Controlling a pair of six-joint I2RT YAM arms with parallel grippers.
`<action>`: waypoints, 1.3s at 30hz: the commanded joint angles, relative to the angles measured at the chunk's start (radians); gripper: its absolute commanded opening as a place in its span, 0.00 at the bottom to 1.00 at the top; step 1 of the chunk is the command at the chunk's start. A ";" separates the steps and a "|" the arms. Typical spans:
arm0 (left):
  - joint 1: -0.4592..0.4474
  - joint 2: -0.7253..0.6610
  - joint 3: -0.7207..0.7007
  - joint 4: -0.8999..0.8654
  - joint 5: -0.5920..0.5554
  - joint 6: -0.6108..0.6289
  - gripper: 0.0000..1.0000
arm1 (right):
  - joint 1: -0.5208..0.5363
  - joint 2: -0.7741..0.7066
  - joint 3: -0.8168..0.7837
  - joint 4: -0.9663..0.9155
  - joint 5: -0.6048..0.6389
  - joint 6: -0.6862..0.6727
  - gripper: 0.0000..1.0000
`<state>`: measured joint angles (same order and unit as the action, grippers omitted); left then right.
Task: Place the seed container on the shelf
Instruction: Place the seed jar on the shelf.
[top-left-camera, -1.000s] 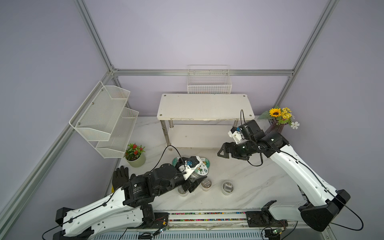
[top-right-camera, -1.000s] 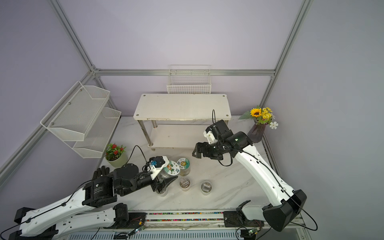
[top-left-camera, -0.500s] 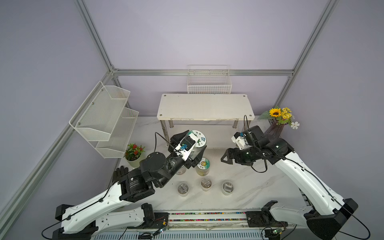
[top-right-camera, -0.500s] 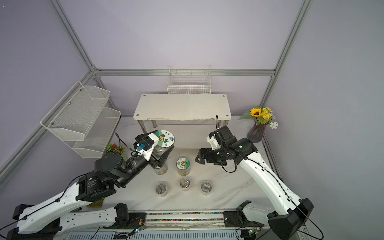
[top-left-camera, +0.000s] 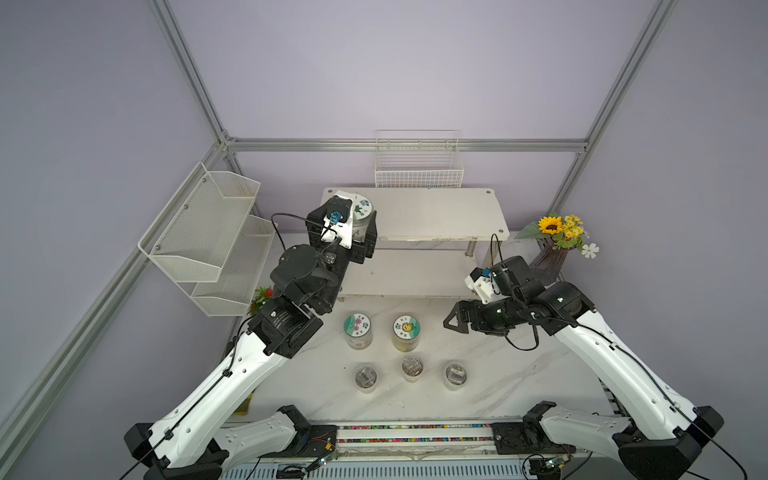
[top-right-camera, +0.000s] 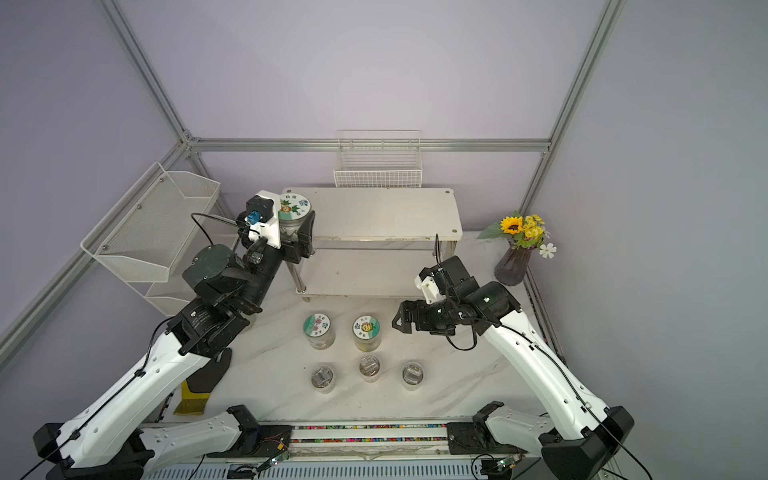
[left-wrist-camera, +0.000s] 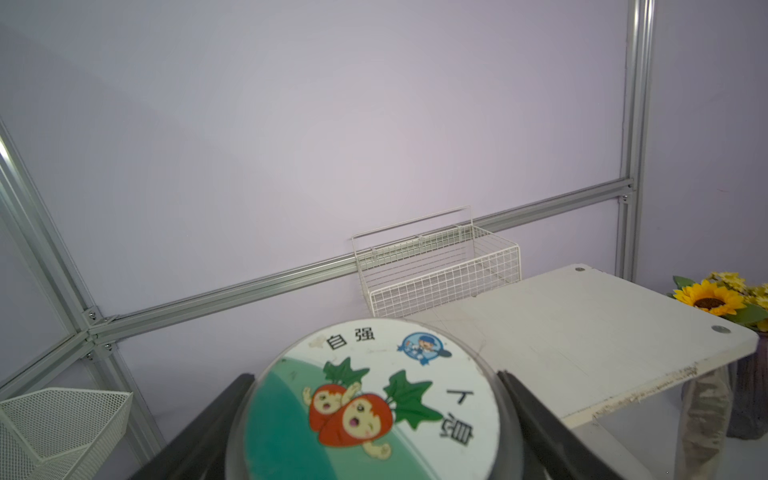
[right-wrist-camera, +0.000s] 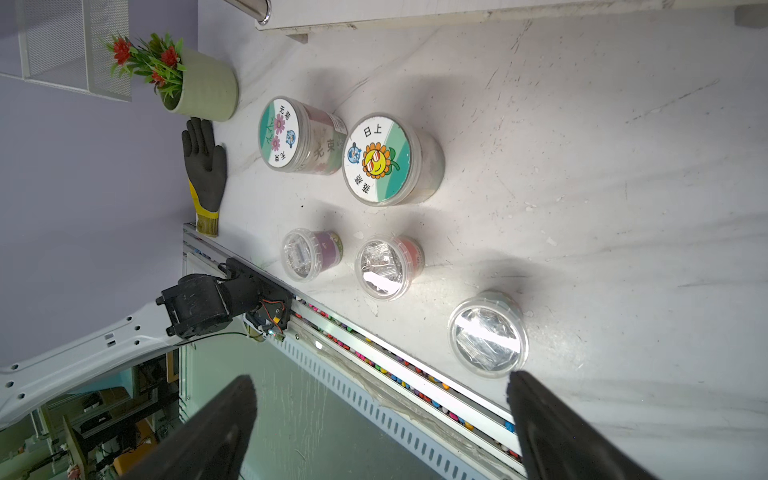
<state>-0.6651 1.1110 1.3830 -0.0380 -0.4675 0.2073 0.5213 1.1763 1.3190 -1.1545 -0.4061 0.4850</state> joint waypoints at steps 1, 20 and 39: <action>0.094 0.027 0.049 0.071 0.104 -0.124 0.32 | -0.003 -0.009 -0.009 0.025 -0.015 -0.008 0.97; 0.334 0.327 0.163 0.153 0.324 -0.347 0.34 | -0.010 0.002 -0.023 0.038 -0.030 -0.026 0.97; 0.319 0.425 0.166 0.206 0.390 -0.270 0.45 | -0.017 0.037 0.005 0.037 -0.038 -0.037 0.97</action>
<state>-0.3374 1.5455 1.5372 0.0921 -0.0982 -0.0891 0.5106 1.2106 1.3029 -1.1366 -0.4397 0.4637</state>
